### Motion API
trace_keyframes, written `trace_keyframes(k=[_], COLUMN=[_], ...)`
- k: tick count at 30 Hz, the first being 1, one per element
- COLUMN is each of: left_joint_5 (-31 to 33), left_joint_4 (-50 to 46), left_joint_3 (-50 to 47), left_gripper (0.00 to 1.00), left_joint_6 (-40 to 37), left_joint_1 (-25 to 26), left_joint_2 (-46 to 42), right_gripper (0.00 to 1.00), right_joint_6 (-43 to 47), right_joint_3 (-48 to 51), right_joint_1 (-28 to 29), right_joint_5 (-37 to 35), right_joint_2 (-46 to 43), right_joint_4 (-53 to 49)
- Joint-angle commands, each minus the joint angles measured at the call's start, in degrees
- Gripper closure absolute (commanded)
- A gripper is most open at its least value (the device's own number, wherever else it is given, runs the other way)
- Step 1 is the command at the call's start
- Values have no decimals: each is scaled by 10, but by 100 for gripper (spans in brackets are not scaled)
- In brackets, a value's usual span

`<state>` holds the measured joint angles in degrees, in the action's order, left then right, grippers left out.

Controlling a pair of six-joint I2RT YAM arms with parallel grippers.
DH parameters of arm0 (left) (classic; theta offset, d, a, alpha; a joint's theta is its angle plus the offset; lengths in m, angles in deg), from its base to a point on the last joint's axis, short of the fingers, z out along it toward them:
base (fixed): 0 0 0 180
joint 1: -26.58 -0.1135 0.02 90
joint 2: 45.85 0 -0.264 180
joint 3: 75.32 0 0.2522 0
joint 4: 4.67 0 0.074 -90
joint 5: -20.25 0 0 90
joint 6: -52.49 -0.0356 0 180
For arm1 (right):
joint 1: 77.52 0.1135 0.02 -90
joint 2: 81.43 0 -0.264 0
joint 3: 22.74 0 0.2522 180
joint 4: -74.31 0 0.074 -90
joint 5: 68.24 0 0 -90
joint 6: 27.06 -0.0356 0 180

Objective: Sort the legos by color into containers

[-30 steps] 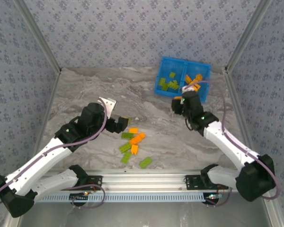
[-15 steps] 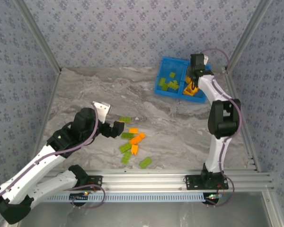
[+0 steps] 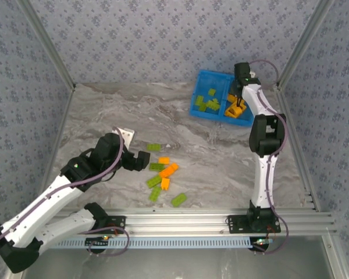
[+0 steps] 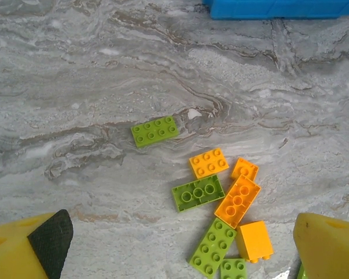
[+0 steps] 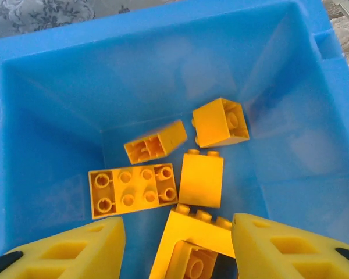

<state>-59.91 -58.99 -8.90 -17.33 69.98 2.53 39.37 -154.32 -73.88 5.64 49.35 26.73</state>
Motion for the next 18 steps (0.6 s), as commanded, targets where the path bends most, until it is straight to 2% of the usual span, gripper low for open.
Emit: trace_keyframes(k=[1,6,10,14,18], left_joint_5=[-13,-19,-12,2,-6], left_joint_4=[7,-5,-12,-16,-15], left_joint_3=[17,11,0,3,14], left_gripper=[1,1,6,14,23], left_joint_6=[61,189,289,332,330], left_joint_1=[-1,23,74,131,172], left_joint_2=[17,54,97,156,230], right_gripper=[46,43,33,20,11], right_joint_6=[-6,-26,-54,-66,-68], right_joint_3=[60,236,413,540,618], right_joint_1=[6,24,46,76,106], right_joint_5=[4,22,39,44,42], right_joint_2=[-86,-227,-365,-490,-596], right_joint_4=[16,85,157,174,158])
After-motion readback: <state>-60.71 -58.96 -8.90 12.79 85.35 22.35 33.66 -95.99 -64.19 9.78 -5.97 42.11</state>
